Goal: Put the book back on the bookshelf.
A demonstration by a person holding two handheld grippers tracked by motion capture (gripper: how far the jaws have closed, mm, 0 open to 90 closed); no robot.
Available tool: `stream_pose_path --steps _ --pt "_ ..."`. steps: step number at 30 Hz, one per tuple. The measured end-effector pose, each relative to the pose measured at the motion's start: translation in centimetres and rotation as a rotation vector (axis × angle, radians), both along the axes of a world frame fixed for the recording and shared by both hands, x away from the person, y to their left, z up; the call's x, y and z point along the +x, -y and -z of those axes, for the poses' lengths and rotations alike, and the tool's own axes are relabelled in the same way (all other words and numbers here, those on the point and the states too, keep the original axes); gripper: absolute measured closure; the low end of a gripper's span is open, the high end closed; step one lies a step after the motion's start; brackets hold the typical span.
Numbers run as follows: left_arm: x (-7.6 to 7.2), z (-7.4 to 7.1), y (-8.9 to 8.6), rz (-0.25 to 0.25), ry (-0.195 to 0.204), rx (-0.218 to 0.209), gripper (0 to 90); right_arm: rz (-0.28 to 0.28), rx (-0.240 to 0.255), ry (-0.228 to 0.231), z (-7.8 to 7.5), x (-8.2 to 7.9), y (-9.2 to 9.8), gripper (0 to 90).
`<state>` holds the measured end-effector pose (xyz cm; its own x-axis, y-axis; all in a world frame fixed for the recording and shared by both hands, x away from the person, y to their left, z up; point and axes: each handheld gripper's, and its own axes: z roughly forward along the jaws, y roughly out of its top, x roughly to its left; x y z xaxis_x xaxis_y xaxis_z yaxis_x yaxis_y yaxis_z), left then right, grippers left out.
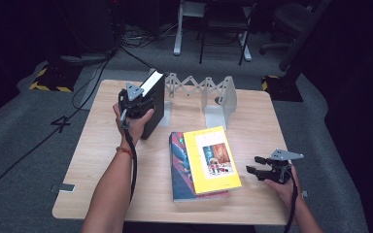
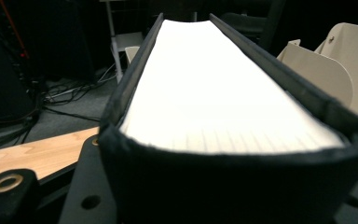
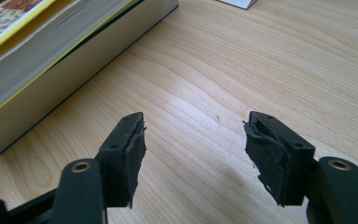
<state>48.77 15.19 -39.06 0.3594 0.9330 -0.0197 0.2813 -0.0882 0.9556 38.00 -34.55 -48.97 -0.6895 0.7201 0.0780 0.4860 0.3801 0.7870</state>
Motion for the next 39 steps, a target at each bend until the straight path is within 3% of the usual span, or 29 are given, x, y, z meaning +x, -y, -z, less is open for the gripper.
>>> stream_pose_path --steps 11,14,18,23,32,35,36,37,38,39 --pt "0.7 0.7 1.3 -0.101 0.052 -0.008 51.5 -0.005 -0.011 0.001 0.1 0.0 -0.2 37.9" --pt "0.8 0.6 1.7 -0.111 0.061 0.011 51.1 -0.005 -0.012 0.000 0.1 0.0 -0.1 37.8" --pt "0.8 0.9 1.8 -0.142 0.068 -0.007 50.2 -0.002 -0.008 0.001 0.1 -0.1 0.1 37.6" --pt "0.4 1.2 1.7 -0.147 0.066 -0.007 46.4 -0.003 -0.008 0.001 0.1 -0.1 0.1 37.4" --pt "0.2 1.2 1.7 -0.114 0.060 0.019 45.9 -0.009 -0.016 -0.006 0.2 -0.1 -0.1 36.8" --pt "-0.2 1.3 1.7 -0.083 0.057 0.073 43.8 -0.010 -0.015 -0.008 0.2 -0.1 -0.1 36.6" --pt "-0.2 1.3 1.7 -0.083 0.057 0.073 42.9 -0.011 -0.015 -0.009 0.2 -0.2 -0.1 36.6" --pt "-0.4 1.4 1.5 -0.045 0.044 0.109 41.4 -0.014 -0.016 -0.009 0.2 -0.2 -0.1 36.5" --pt "-0.4 1.4 1.5 -0.045 0.044 0.109 40.0 -0.015 -0.018 -0.009 0.2 -0.2 -0.1 36.4" --pt "-0.7 1.5 1.3 -0.011 0.026 0.119 39.2 -0.016 -0.018 -0.010 0.2 -0.2 -0.1 36.4"
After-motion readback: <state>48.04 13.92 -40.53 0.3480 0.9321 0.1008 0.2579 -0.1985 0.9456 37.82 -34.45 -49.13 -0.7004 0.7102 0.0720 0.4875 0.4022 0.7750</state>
